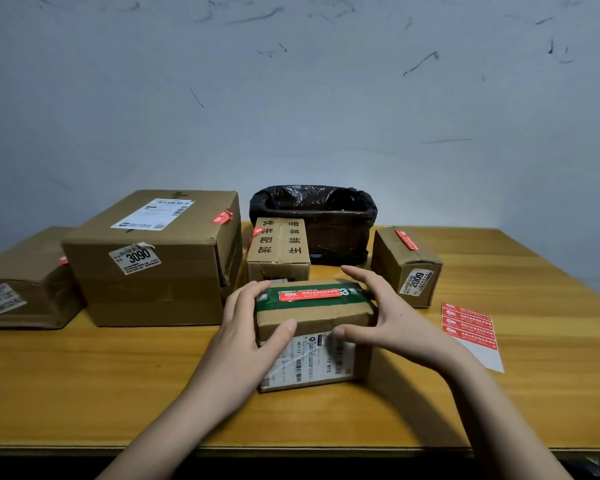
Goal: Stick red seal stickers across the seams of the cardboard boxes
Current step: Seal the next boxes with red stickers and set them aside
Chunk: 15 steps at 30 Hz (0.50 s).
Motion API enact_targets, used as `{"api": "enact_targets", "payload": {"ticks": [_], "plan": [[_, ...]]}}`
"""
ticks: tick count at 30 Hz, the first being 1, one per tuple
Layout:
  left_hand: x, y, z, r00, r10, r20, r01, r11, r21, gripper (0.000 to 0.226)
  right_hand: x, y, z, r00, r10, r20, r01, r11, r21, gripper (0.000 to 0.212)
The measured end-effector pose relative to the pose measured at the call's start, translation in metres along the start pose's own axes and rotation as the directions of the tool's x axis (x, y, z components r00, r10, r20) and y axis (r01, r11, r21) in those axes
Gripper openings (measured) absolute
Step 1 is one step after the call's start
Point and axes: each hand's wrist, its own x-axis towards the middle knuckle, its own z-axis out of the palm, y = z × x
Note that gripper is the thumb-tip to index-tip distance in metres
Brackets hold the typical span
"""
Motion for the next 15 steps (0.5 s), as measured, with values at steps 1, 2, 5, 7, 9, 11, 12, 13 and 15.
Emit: {"api": "enact_targets", "payload": {"ticks": [1,2,5,7,9,11,12,13,15], "plan": [[0.000,0.001,0.000,1.000,-0.002,0.001,0.002,1.000,-0.029,0.059,0.000,0.000,-0.001,1.000,-0.005,-0.004,0.004,1.000,-0.028,0.094],[0.000,0.002,0.001,1.000,-0.006,0.004,0.006,0.999,-0.053,0.054,-0.001,0.000,-0.002,1.000,-0.005,-0.005,0.005,0.999,-0.050,0.095],[-0.001,0.006,0.004,1.000,-0.006,-0.002,0.005,0.996,-0.094,0.049,-0.006,0.000,-0.006,1.000,-0.020,0.002,0.020,0.993,-0.112,0.097],[-0.001,0.009,0.008,1.000,0.001,-0.020,-0.003,0.995,-0.104,0.048,-0.012,-0.002,-0.009,0.999,-0.031,0.007,0.032,0.987,-0.158,0.097],[-0.001,0.012,0.012,0.999,0.018,-0.027,-0.021,0.992,-0.128,0.048,-0.020,-0.005,-0.012,1.000,-0.023,0.017,0.026,0.988,-0.154,0.099],[-0.001,0.018,0.016,0.999,0.035,-0.041,-0.041,0.986,-0.164,0.047,-0.029,-0.007,-0.014,1.000,-0.017,0.019,0.020,0.981,-0.192,0.103],[0.000,0.022,0.018,0.998,0.047,-0.050,-0.056,0.982,-0.180,0.047,-0.034,-0.009,-0.015,1.000,-0.023,0.011,0.025,0.970,-0.241,0.104],[0.003,0.025,0.020,0.997,0.056,-0.055,-0.066,0.978,-0.199,0.046,-0.037,-0.011,-0.016,0.999,-0.033,-0.002,0.031,0.955,-0.294,0.105],[0.008,0.033,0.025,0.996,0.074,-0.041,-0.081,0.966,-0.246,0.041,-0.045,-0.013,-0.020,0.998,-0.053,-0.026,0.038,0.914,-0.404,0.106]]}}
